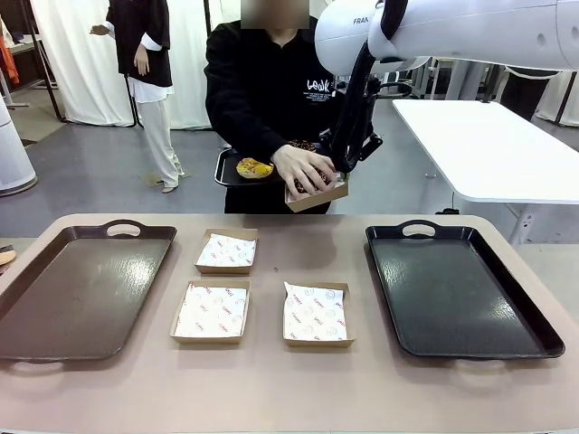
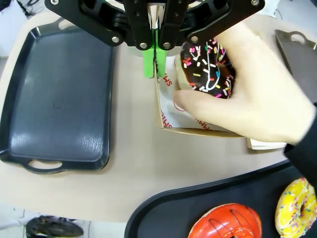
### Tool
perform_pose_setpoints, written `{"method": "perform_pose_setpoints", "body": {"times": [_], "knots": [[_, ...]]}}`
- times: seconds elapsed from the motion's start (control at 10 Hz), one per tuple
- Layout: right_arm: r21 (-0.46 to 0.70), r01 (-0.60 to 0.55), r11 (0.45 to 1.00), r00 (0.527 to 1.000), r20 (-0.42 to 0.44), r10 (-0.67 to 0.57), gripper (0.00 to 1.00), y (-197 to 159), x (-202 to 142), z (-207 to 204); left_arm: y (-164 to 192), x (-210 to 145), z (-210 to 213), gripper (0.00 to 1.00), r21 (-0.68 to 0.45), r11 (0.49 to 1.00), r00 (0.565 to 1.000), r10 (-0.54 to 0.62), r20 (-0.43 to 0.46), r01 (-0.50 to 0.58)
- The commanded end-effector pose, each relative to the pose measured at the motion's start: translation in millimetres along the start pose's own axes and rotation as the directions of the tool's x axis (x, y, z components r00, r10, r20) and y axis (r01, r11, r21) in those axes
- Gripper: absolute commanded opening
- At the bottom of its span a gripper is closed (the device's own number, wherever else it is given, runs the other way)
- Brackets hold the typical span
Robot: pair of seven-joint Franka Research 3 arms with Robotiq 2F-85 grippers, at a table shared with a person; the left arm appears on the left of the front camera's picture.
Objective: Individually package the donuts and arrange them on the tray.
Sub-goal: Place the picked Paper togo box on the Handle tray while simultaneously picking up another Paper togo box from the table with the other hand.
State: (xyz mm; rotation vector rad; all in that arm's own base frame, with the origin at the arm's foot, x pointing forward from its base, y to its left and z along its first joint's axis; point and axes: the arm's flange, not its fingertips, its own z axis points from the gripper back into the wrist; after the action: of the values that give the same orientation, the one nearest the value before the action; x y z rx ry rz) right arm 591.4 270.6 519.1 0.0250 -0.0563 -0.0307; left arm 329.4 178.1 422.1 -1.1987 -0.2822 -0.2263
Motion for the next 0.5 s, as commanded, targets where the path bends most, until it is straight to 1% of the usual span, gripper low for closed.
{"method": "perform_pose_setpoints", "body": {"times": [0.0, 0.4], "knots": [[0.0, 0.019, 1.0, 1.0, 0.004, -0.019, 0.0, -0.6, -2.6, 1.3, -1.2, -1.0, 0.8, 1.0, -0.013, 1.0, 1.0, -0.009, 0.008, 0.01], [0.0, 0.019, 1.0, 1.0, 0.004, -0.019, 0.0, -0.6, -2.6, 1.3, -1.2, -1.0, 0.8, 1.0, -0.013, 1.0, 1.0, -0.009, 0.008, 0.01]]}}
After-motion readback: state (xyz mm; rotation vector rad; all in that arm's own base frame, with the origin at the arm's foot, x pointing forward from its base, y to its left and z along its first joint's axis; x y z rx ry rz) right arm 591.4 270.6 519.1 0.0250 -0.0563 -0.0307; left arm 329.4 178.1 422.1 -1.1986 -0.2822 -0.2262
